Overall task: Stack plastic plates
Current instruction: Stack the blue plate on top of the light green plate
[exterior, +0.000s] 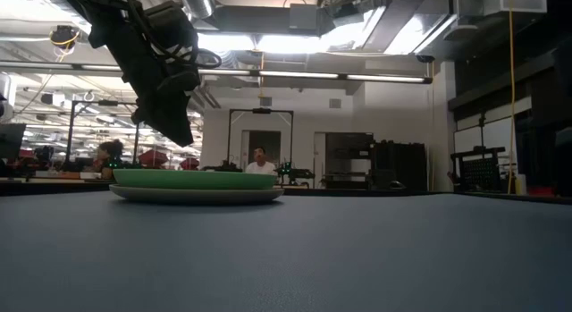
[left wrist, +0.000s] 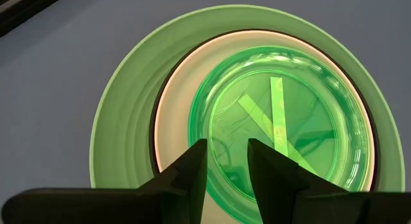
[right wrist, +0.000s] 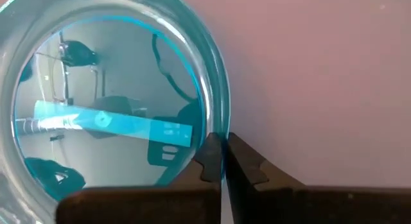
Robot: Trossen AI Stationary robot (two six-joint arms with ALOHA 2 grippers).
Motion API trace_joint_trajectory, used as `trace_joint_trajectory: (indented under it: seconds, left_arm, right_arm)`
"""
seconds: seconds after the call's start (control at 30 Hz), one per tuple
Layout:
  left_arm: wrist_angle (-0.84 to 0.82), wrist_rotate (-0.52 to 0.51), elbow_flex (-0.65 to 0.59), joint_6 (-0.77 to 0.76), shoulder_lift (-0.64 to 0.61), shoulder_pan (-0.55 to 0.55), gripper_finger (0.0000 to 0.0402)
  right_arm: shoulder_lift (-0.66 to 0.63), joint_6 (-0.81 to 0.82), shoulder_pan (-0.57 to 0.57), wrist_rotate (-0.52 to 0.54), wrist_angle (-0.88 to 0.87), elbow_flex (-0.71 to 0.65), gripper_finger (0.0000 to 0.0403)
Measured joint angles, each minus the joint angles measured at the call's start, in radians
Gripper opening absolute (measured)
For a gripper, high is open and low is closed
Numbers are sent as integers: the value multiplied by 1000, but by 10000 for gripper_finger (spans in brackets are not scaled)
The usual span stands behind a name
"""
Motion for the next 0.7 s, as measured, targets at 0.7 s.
trace_joint_trajectory:
  seconds: [0.7]
  left_arm:
    - [13,-1,0,-27,0,-4,105]
  right_arm:
    - [-46,-292,-176,-4,0,0,0]
